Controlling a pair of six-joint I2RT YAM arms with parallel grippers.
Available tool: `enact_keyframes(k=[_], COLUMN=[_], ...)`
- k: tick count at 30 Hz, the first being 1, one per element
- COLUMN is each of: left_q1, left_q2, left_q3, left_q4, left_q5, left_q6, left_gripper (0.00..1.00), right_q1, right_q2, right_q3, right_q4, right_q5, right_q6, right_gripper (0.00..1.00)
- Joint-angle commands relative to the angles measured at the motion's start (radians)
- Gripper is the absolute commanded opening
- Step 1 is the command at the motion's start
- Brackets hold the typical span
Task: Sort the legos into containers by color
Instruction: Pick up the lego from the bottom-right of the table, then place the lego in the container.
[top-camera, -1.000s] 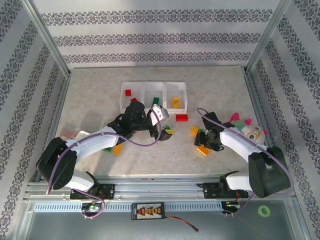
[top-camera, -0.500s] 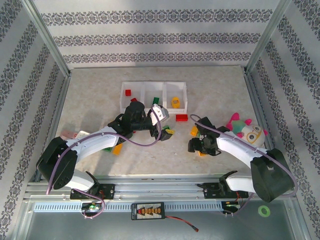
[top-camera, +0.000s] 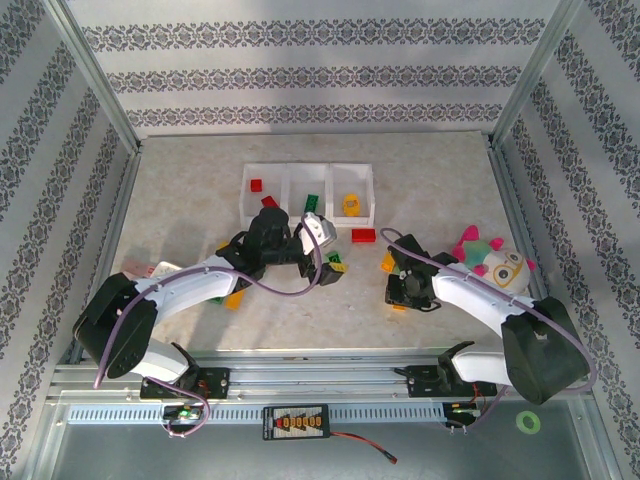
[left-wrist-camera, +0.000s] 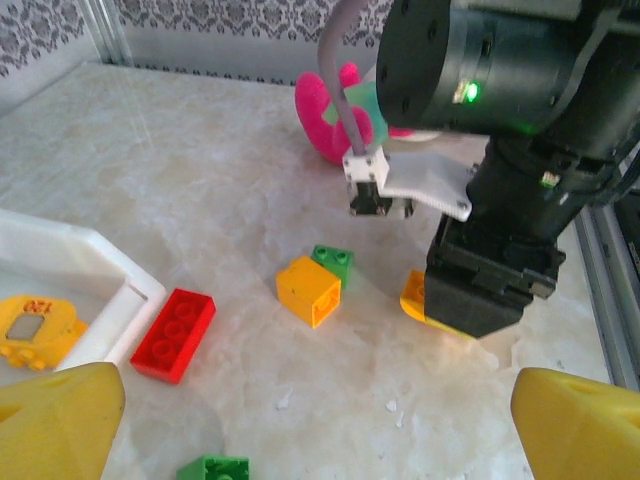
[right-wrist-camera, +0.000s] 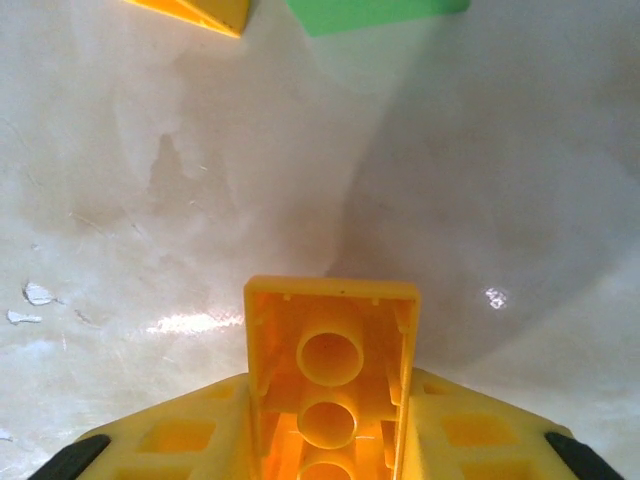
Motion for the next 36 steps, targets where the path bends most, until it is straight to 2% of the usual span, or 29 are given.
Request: enact_keyframes(k=[1, 8, 12, 18, 26, 30, 33, 36], left_q1=[-0.01, -0.009, -0.009, -0.01, -0.009, -0.009, -0.009, -0.009], left_q2=[-0.055, -0.171, -0.217, -0.299, -0.344, -0.339, -0.34, -0.354], left_q3=[-0.032, -0.155, -0.214, -0.292, -0.315, -0.309, -0.303, -0.3], left_q4=[0.033, 0.045, 0.066, 0.066, 0.014, 0.011, -0.003, -0.029], left_q5=[-0.02, -0.152, -0.264, -0.406, -0.471, -0.475, -0.481, -0.511], left_q6=[-0.022, -0.061, -0.139, -0.229, -0.212, -0.207, -0.202, -0.222], left_gripper=[0.99, 0.99, 0.99, 0.99, 0.99, 0.99, 0.99, 0.99], right_q1=[0.008, 0.012, 0.011, 0.011, 0.0, -0.001, -0.003, -0.001], right_q2=[-0.05, -0.021, 0.092, 0.328, 0.628, 0.716, 0.743, 0.73], right_q3=[0.062, 0.207, 0.321, 0.544, 0.809, 0.892, 0.932, 0.941], right_q4=[-0.016, 0.126, 0.272, 0.355, 0.373, 0.371, 0.358, 0.344], right_q5=[0.031, 0.043, 0.06, 0.145, 0.19, 0.205, 0.196, 0.195], right_q6=[-0.016, -0.074, -0.087, -0.158, -0.227, -0.236, -0.235, -0.243], right_gripper=[0.3, 0.28, 0.27, 0.27, 0.31, 0.32, 0.37, 0.46])
